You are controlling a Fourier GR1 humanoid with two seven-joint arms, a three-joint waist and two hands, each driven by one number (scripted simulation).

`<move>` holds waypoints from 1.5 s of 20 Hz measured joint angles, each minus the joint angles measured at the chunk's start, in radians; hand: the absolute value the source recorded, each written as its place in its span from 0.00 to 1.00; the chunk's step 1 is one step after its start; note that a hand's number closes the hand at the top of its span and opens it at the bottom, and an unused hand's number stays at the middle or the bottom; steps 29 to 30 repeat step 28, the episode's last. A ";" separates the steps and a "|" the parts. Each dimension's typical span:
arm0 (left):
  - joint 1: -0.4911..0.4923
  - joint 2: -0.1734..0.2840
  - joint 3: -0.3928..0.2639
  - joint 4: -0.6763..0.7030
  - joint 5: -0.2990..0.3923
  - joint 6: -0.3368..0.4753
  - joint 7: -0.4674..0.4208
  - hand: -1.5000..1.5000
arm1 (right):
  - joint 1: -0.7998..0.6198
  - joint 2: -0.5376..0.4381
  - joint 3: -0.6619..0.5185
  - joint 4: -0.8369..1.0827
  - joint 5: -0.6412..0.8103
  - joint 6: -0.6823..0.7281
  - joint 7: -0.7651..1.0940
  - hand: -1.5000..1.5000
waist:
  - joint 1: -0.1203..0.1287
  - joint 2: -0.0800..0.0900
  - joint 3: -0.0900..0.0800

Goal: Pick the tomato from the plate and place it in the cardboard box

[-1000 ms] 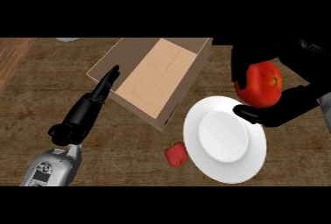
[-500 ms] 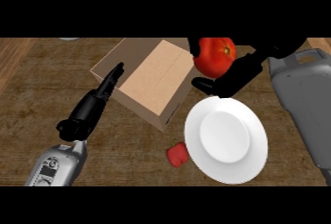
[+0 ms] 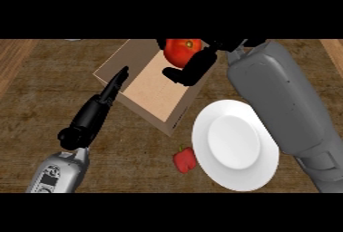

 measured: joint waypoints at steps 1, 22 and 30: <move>-0.012 -0.005 0.002 0.010 -0.001 0.001 0.002 0.50 | -0.011 0.015 0.007 0.031 0.017 -0.016 -0.009 1.00 | -0.001 0.001 0.000; -0.027 -0.021 0.011 0.010 -0.012 -0.017 0.004 0.50 | -0.081 0.220 -0.116 0.623 -0.013 -0.122 -0.187 0.00 | 0.016 0.013 0.001; -0.030 -0.029 0.008 0.001 -0.018 -0.013 0.027 0.50 | -0.103 0.191 -0.311 0.688 -0.199 -0.053 -0.241 0.00 | 0.019 0.017 0.001</move>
